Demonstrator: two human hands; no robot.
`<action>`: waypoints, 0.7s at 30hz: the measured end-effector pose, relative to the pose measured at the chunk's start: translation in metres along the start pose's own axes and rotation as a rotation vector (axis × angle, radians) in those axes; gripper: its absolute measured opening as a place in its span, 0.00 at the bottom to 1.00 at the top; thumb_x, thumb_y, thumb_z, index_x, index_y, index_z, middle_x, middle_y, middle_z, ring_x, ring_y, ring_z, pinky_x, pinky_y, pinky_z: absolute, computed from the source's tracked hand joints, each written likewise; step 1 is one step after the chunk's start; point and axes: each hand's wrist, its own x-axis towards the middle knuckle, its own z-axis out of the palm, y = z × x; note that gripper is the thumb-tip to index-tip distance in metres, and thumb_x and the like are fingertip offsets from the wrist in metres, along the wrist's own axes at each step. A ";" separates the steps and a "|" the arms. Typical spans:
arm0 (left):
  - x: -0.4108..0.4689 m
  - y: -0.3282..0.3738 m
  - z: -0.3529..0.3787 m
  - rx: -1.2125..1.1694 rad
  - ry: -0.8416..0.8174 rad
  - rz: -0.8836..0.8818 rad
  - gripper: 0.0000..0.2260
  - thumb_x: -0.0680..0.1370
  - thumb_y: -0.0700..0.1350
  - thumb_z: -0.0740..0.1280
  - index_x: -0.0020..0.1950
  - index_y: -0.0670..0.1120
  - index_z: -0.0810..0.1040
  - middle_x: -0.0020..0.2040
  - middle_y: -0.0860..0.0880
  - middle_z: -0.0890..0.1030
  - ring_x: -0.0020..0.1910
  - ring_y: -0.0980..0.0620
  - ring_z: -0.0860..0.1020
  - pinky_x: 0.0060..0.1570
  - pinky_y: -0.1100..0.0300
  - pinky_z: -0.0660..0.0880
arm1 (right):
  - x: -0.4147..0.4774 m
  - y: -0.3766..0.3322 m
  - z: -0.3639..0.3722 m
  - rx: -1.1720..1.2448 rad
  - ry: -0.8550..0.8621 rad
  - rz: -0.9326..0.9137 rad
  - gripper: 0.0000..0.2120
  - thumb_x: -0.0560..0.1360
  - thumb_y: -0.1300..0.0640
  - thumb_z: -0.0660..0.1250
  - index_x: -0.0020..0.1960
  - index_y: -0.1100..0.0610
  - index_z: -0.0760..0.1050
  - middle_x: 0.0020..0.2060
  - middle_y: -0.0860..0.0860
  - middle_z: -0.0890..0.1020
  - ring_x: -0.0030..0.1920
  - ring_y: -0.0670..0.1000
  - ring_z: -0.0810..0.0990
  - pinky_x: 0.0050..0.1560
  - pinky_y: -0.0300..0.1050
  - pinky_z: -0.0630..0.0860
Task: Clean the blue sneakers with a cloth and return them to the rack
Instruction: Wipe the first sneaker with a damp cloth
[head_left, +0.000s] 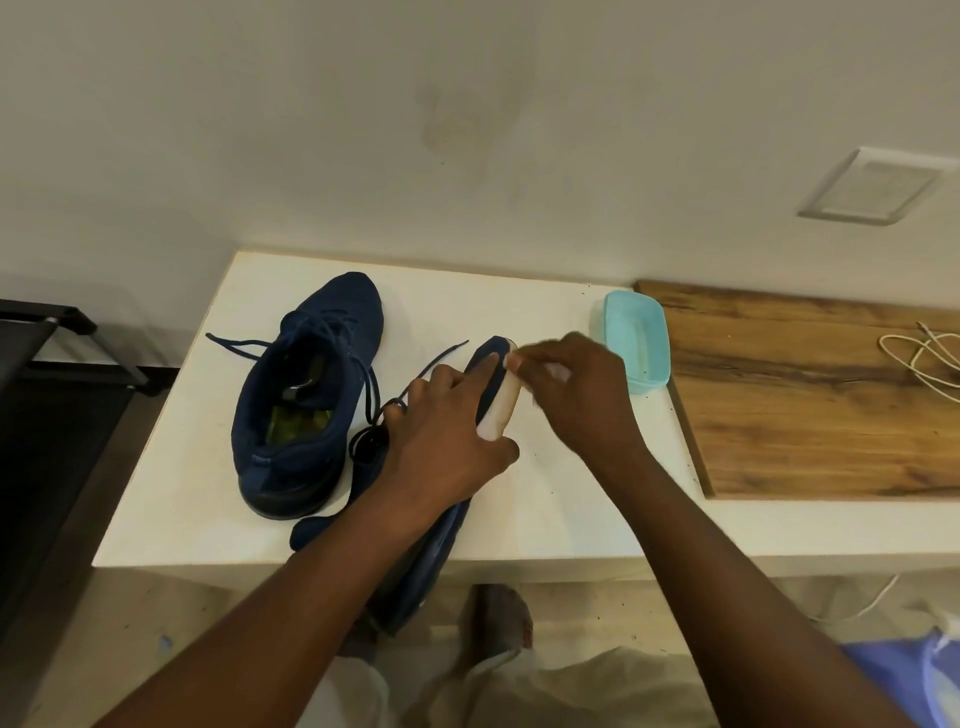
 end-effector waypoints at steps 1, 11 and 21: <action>0.000 0.000 0.001 0.007 0.001 0.004 0.40 0.73 0.58 0.69 0.81 0.62 0.51 0.69 0.51 0.67 0.69 0.47 0.65 0.69 0.43 0.61 | 0.008 0.001 0.001 0.005 0.006 0.015 0.08 0.76 0.49 0.69 0.50 0.52 0.84 0.42 0.45 0.82 0.44 0.45 0.79 0.49 0.40 0.76; 0.001 0.000 0.004 -0.035 -0.016 -0.010 0.41 0.73 0.57 0.70 0.81 0.62 0.51 0.70 0.52 0.66 0.71 0.47 0.64 0.67 0.46 0.61 | -0.022 0.005 -0.004 0.066 -0.083 -0.076 0.02 0.74 0.53 0.73 0.46 0.48 0.84 0.39 0.44 0.82 0.43 0.42 0.79 0.42 0.30 0.73; 0.001 0.000 0.004 -0.056 -0.027 -0.027 0.42 0.72 0.58 0.71 0.80 0.64 0.51 0.70 0.52 0.66 0.70 0.47 0.65 0.67 0.46 0.62 | 0.000 -0.002 -0.004 0.111 -0.118 -0.006 0.05 0.77 0.52 0.70 0.43 0.46 0.81 0.36 0.38 0.81 0.43 0.40 0.79 0.39 0.28 0.73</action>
